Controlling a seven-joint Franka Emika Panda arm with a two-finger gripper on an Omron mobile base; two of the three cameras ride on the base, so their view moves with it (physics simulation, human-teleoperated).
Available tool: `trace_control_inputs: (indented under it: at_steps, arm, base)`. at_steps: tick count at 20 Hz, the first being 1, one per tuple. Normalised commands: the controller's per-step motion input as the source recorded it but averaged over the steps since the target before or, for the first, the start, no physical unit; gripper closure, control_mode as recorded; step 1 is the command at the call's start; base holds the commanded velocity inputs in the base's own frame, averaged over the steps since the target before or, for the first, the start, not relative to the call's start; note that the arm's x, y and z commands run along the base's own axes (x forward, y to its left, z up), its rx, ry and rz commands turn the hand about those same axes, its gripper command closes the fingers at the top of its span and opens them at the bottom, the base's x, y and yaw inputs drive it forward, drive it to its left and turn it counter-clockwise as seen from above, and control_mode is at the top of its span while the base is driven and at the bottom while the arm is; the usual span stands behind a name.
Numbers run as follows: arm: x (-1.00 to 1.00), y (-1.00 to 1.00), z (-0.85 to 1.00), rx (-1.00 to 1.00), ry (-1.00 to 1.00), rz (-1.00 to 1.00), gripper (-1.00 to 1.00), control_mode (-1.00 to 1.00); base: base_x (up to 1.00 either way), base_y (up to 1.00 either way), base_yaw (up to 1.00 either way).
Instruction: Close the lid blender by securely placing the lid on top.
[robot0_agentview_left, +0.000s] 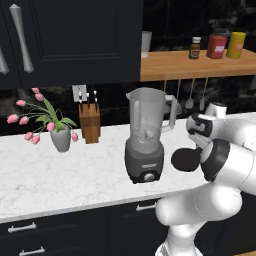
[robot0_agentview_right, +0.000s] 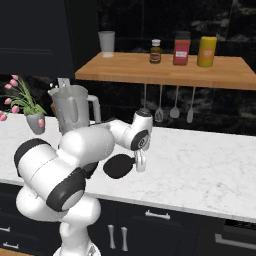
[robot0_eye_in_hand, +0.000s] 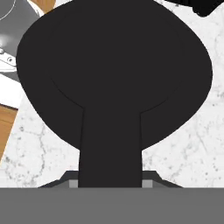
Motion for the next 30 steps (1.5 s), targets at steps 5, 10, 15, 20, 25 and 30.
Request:
trace_control_inputs:
  at_steps: [5,10,15,20,25,30]
  arm:
    - [0.00,0.00,0.55,0.01,0.08,0.00,1.00,-1.00]
    - [-0.01,0.00,0.53,0.10,0.02,-0.04,1.00,-1.00]
    - [0.00,0.00,0.67,0.19,0.03,-0.08,1.00,-1.00]
    - [0.00,0.00,0.65,0.18,0.00,-0.13,1.00,-1.00]
    - [0.00,0.00,0.78,0.15,0.04,-0.11,1.00,-1.00]
    - [0.00,0.00,0.77,0.15,0.03,-0.06,1.00,-1.00]
  base:
    - [0.00,0.00,0.00]
    - [0.00,0.00,0.00]
    - [0.00,0.00,0.00]
    - [0.00,0.00,0.00]
    - [0.00,0.00,0.00]
    - [0.00,0.00,0.00]
